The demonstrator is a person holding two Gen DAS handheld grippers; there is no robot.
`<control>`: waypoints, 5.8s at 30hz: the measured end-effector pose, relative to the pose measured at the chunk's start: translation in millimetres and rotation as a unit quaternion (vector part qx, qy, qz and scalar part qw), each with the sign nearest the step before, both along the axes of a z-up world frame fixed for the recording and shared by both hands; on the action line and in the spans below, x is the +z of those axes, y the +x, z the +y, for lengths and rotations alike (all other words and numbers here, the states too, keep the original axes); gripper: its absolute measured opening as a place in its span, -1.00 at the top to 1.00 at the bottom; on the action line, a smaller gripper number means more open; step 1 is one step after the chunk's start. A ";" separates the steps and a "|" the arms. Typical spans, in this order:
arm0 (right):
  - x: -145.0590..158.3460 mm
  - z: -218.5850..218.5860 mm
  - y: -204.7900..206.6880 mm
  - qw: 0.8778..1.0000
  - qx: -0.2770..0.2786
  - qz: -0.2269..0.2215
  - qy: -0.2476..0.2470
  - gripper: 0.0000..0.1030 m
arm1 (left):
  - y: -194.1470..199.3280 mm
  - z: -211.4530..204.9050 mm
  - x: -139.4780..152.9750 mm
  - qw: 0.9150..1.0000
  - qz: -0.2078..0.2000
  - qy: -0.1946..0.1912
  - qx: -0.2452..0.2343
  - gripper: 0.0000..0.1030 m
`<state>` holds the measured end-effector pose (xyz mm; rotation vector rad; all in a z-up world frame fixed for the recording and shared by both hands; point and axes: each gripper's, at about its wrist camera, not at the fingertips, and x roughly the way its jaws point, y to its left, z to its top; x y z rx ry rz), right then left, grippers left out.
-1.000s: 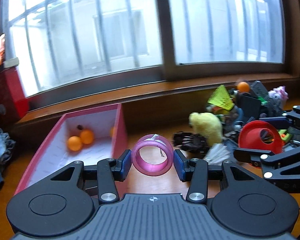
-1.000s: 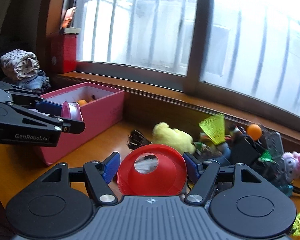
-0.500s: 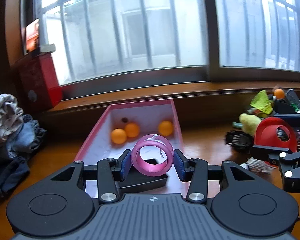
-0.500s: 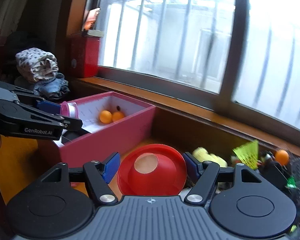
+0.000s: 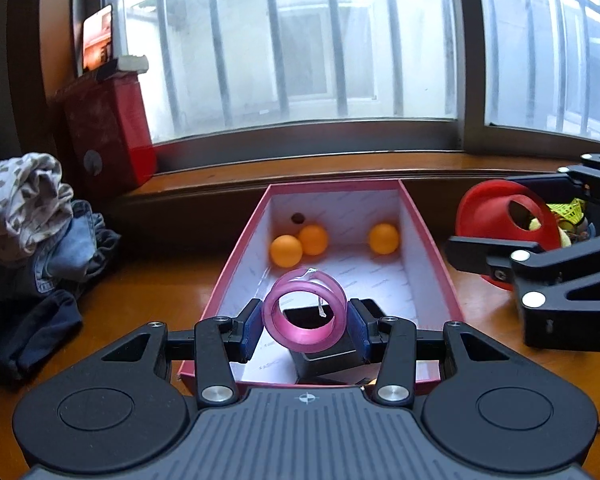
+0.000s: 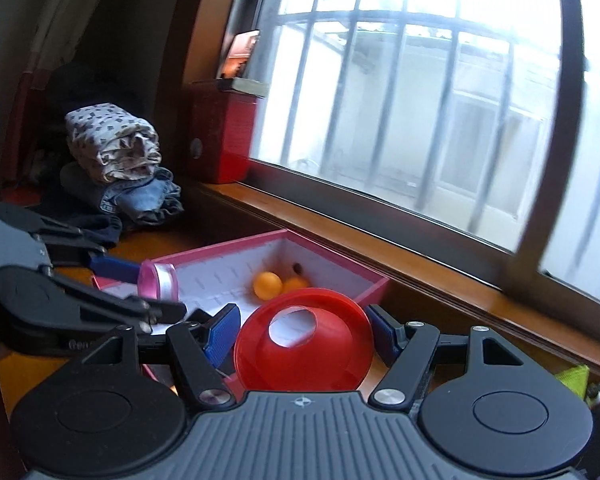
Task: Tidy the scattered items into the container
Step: 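Open both tools to drop the pink ring and red cone into the shoebox, then move both open tools back toward the object pile, then close left tool on dark clear case while right tool grasps clear gray square case, then lift and carry both held cases over the pink shoebox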
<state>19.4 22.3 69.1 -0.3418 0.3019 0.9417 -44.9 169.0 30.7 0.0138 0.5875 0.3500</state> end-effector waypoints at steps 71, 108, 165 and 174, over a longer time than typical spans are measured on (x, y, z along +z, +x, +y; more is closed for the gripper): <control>-63.6 -256.4 -0.3 0.943 -0.320 0.094 -0.007 -0.59 | 57.9 -206.3 -11.1 0.973 0.015 0.033 -0.229 -0.91; -84.0 -378.5 124.6 0.970 -0.226 0.078 -0.044 -0.59 | 208.3 -341.6 -60.0 0.941 0.119 0.121 -0.292 -0.66; -87.2 -357.5 153.8 0.974 -0.175 0.131 -0.065 -0.01 | 163.3 -323.7 -38.8 0.964 0.048 0.016 -0.263 -0.18; -58.0 -342.4 129.0 0.979 -0.162 0.116 -0.040 -0.01 | 148.7 -301.1 -30.3 0.976 0.041 -0.013 -0.212 -0.18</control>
